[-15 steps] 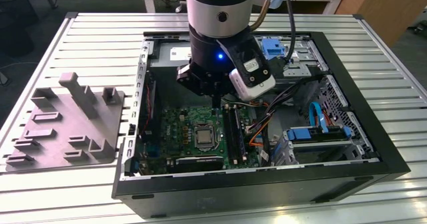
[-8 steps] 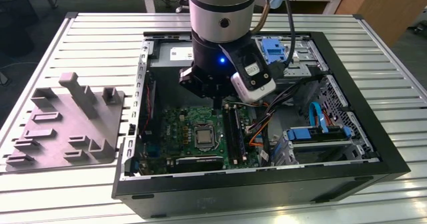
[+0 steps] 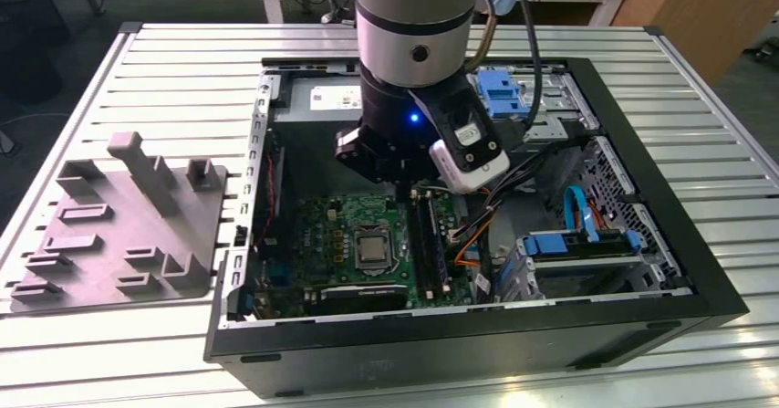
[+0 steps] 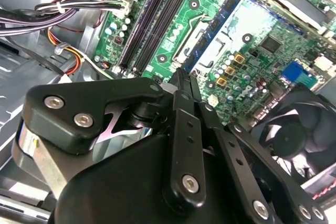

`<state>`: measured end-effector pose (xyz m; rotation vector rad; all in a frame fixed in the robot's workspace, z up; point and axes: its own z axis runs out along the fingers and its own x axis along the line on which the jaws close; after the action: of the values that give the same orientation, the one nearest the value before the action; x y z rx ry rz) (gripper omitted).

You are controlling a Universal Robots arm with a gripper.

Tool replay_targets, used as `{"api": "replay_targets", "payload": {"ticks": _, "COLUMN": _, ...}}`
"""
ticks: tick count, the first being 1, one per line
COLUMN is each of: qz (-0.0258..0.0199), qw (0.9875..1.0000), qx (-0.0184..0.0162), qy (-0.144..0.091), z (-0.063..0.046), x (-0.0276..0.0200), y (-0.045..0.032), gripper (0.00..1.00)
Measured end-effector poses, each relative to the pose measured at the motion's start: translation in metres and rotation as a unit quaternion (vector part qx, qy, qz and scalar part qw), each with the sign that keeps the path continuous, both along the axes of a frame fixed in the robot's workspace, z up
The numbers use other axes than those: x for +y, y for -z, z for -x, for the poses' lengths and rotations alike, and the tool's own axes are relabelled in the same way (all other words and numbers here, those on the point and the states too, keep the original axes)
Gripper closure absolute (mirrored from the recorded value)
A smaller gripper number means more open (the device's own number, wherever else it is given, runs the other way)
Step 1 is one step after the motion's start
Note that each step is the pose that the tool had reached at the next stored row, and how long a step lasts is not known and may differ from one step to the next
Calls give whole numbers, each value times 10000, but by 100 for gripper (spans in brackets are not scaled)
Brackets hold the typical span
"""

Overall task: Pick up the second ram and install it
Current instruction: 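Insert the second ram into the second slot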

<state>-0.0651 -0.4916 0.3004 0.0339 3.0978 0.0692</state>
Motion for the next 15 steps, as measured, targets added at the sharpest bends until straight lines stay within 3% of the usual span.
{"api": "replay_targets", "payload": {"ticks": 15, "qz": -31, "qw": 10000, "qx": 0, "qy": -50, "z": -123, "x": 8, "y": 121, "gripper": 89}}
